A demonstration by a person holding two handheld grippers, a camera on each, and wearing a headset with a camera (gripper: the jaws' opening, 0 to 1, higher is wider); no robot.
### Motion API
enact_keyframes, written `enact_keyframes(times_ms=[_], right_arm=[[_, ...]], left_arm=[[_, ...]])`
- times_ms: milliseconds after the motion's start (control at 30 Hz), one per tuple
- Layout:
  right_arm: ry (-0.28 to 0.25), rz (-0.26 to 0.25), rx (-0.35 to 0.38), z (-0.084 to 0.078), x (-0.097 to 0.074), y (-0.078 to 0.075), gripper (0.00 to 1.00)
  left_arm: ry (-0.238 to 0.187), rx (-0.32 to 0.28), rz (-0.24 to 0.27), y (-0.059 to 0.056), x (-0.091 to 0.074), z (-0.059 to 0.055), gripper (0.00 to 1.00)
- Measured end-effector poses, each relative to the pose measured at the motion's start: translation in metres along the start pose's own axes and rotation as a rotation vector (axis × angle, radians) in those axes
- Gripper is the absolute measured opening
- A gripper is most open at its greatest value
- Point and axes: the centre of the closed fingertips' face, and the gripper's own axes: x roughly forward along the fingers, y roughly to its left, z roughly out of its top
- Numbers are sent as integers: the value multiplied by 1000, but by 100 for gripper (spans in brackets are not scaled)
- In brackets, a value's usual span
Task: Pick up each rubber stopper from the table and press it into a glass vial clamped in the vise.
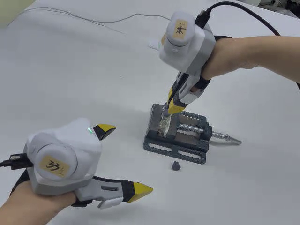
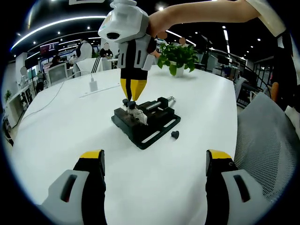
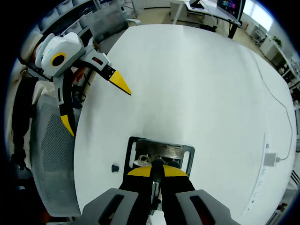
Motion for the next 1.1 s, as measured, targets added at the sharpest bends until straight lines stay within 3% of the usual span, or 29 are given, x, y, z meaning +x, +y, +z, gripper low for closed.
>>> enact_keyframes(times_ms=[833, 1100], right_arm=[[1, 45, 12, 1, 0, 0, 0], [30, 5, -20, 0, 2, -1, 0]], left_arm=[[11, -8, -1, 0, -1, -2, 88], [11, -15, -2, 1, 1, -2, 87]])
